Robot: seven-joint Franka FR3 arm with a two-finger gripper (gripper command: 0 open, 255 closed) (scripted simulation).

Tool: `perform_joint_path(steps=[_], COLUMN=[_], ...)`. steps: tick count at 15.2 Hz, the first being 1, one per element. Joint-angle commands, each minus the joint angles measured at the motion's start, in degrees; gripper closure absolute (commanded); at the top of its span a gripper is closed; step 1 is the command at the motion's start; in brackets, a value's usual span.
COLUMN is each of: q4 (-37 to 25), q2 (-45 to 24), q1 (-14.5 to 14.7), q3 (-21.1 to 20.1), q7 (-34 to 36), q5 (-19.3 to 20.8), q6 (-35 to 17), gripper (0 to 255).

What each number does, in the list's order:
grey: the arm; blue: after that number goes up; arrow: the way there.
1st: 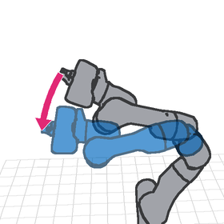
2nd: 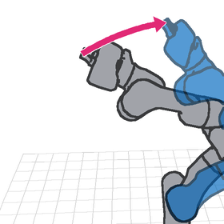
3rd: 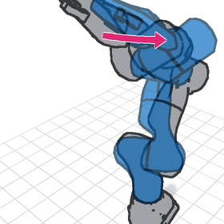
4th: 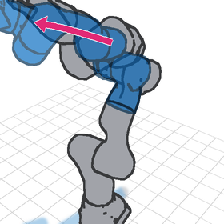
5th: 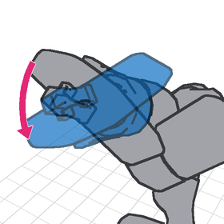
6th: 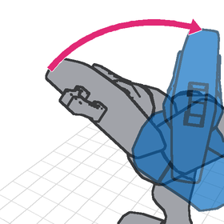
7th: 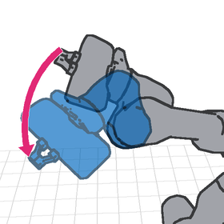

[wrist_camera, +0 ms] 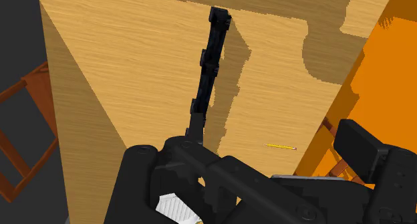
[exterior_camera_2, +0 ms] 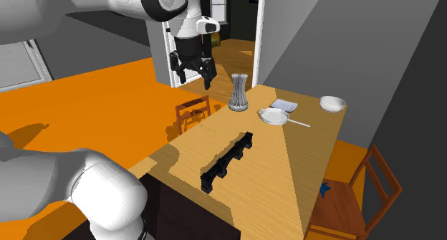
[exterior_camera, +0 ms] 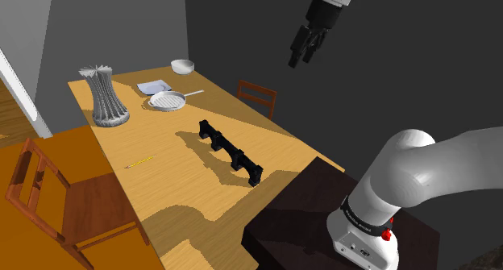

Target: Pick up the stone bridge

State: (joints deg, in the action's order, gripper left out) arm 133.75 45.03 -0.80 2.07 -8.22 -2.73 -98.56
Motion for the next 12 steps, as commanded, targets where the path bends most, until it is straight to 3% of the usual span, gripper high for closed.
perform_joint_path(steps=[1,12], q4=[0.00,7.54], q2=[0.00,-14.83], q1=[0.00,0.04], q3=[0.00,-1.49], q7=[0.00,1.93], q5=[0.00,-0.79], q6=[0.00,-20.78], gripper=[0,0])
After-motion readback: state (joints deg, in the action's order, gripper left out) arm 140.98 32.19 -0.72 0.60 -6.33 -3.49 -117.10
